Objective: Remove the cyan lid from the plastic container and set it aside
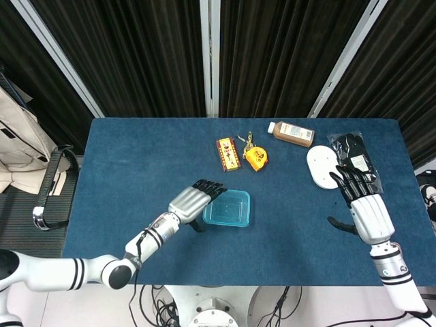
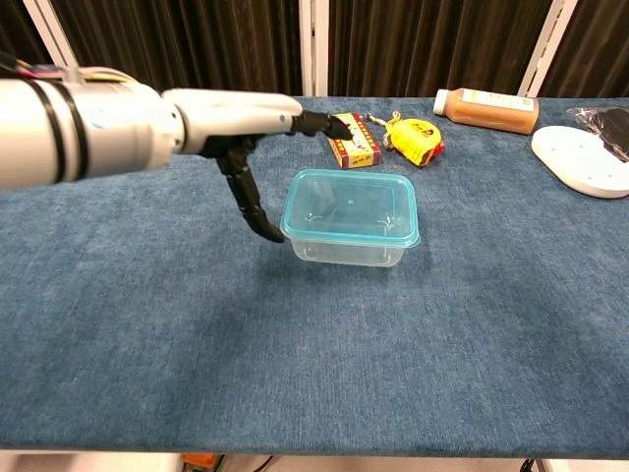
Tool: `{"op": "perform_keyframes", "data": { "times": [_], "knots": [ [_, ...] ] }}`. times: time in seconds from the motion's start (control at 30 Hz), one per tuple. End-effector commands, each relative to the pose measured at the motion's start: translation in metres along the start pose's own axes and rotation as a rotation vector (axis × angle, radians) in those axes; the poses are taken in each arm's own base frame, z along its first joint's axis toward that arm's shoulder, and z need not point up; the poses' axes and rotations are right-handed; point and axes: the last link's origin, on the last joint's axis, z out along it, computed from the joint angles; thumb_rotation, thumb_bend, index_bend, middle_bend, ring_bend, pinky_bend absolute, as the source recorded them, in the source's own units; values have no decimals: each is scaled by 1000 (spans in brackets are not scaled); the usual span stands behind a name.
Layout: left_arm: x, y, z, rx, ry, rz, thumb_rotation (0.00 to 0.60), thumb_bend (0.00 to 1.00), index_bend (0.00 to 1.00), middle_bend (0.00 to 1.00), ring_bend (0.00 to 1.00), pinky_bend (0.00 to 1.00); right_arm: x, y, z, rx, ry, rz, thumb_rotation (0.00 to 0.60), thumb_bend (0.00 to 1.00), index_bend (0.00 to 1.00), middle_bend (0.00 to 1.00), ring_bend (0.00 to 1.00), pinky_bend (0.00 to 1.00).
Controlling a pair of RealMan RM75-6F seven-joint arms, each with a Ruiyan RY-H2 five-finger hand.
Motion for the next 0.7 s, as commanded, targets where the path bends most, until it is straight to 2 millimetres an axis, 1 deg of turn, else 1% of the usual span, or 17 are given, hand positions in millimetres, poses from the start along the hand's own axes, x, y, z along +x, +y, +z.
{"op": "perform_keyframes", "data": {
  "times": [0.03,0.33,0.7],
  "knots": [
    [-6,4,13,27,-11,8,600,0,15,0,0,0,-2,1,-1,-5,-6,5,600,7,0,0,0,0],
    [-8,9,28,66,-52,-11,600,0,1,0,0,0,-5,3,-2,-10,-11,15,600,7,0,0,0,0],
    [-4,12,37,91,-104,-52,600,0,0,0,0,0,-10,8,-5,-29,-16,32,600,7,0,0,0,0]
  ]
}}
